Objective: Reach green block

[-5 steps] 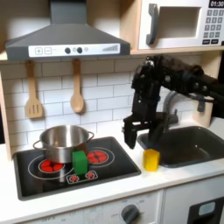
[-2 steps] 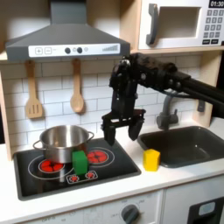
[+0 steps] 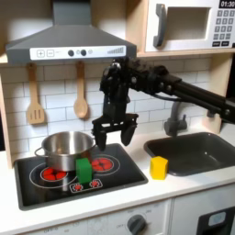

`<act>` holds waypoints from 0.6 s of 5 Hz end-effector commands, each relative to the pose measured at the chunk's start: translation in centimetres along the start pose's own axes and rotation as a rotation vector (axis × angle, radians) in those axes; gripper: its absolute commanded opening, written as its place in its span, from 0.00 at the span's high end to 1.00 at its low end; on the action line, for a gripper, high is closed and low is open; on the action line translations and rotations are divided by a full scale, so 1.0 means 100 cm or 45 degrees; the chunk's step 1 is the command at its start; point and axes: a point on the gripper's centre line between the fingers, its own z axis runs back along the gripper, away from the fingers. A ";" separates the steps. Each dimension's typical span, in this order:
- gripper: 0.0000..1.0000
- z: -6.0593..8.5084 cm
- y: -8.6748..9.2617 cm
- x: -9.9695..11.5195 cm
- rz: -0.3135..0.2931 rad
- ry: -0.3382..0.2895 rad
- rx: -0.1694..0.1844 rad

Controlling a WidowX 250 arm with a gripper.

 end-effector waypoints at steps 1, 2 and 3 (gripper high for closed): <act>0.00 -0.010 0.012 0.020 0.001 -0.010 0.012; 0.00 -0.020 0.015 0.028 0.011 0.003 0.014; 0.00 -0.026 0.019 0.036 0.013 -0.006 0.014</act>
